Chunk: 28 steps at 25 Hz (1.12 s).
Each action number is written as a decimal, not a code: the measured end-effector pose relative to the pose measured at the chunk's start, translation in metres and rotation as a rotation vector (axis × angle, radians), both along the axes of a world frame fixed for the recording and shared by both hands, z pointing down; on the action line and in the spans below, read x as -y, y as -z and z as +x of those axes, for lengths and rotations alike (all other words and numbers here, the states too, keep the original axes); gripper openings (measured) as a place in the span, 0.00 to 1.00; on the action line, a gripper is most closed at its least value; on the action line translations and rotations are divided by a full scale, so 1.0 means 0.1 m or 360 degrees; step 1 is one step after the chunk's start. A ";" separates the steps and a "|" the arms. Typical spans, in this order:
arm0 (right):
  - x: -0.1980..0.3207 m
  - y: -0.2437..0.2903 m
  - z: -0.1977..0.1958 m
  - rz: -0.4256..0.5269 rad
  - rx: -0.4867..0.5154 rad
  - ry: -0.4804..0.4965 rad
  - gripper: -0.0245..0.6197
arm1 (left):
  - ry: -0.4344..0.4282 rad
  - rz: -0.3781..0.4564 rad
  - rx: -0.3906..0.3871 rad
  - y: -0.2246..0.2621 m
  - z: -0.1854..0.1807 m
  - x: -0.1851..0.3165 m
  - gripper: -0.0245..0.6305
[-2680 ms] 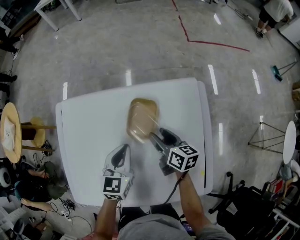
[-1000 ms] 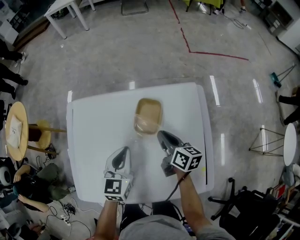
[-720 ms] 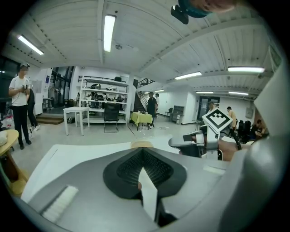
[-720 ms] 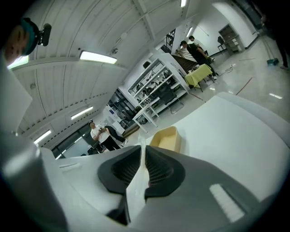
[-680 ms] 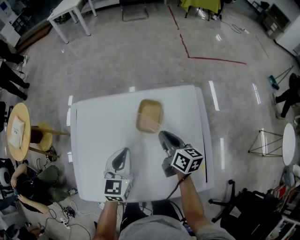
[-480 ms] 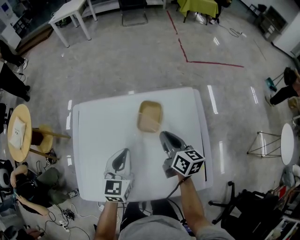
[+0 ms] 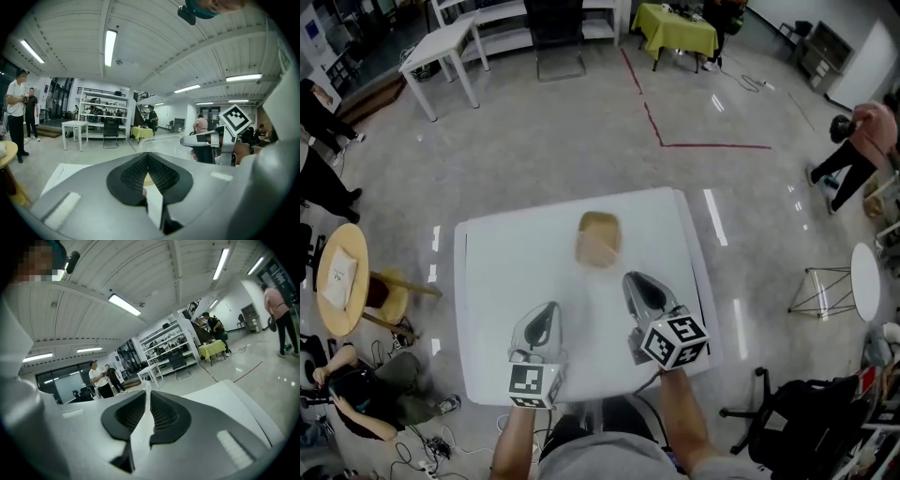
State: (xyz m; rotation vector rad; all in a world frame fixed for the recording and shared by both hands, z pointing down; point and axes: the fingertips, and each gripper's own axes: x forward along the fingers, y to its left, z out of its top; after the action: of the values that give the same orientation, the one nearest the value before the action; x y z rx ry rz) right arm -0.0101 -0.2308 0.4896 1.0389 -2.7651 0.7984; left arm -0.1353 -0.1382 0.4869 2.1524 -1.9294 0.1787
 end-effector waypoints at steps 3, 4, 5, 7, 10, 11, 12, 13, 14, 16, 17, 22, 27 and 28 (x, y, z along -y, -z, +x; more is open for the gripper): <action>-0.16 0.17 0.04 0.0088 -0.0039 -0.0037 0.09 | -0.0018 0.0028 -0.0004 0.11 0.00 -0.11 0.05; -0.22 0.23 0.06 0.0118 -0.0059 -0.0050 0.09 | -0.0024 0.0037 -0.0005 0.15 -0.01 -0.15 0.05; -0.28 0.28 0.07 0.0148 -0.0077 -0.0062 0.09 | -0.0029 0.0045 -0.0006 0.18 -0.01 -0.20 0.05; -0.42 0.39 0.09 0.0200 -0.0105 -0.0082 0.09 | -0.0044 0.0062 -0.0009 0.26 -0.01 -0.28 0.05; -0.60 0.52 0.13 0.0265 -0.0129 -0.0120 0.09 | -0.0075 0.0089 -0.0009 0.34 0.00 -0.40 0.05; -0.66 0.56 0.14 0.0282 -0.0133 -0.0134 0.09 | -0.0087 0.0096 -0.0008 0.36 0.01 -0.44 0.05; -0.73 0.60 0.16 0.0298 -0.0136 -0.0149 0.09 | -0.0099 0.0105 -0.0007 0.40 0.01 -0.48 0.05; -0.80 0.63 0.17 0.0314 -0.0141 -0.0163 0.09 | -0.0113 0.0115 -0.0007 0.43 0.02 -0.52 0.05; -0.87 0.65 0.18 0.0329 -0.0149 -0.0177 0.09 | -0.0127 0.0126 -0.0008 0.47 0.04 -0.57 0.05; -1.02 0.69 0.21 0.0358 -0.0171 -0.0201 0.10 | -0.0151 0.0139 -0.0008 0.52 0.06 -0.67 0.05; -1.09 0.70 0.23 0.0371 -0.0183 -0.0213 0.10 | -0.0161 0.0140 -0.0009 0.53 0.07 -0.72 0.05; -1.39 0.73 0.34 0.0434 -0.0242 -0.0270 0.10 | -0.0207 0.0152 -0.0021 0.55 0.14 -0.89 0.05; -1.68 0.76 0.44 0.0462 -0.0258 -0.0339 0.10 | -0.0269 0.0174 -0.0021 0.62 0.21 -1.08 0.05; -1.73 0.76 0.46 0.0465 -0.0264 -0.0353 0.10 | -0.0280 0.0176 -0.0022 0.63 0.23 -1.12 0.05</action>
State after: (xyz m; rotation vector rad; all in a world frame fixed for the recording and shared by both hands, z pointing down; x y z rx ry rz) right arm 0.0356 -0.0573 0.4136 1.4099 -2.7079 0.3104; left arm -0.1126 -0.0262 0.4237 2.3892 -1.7808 0.0901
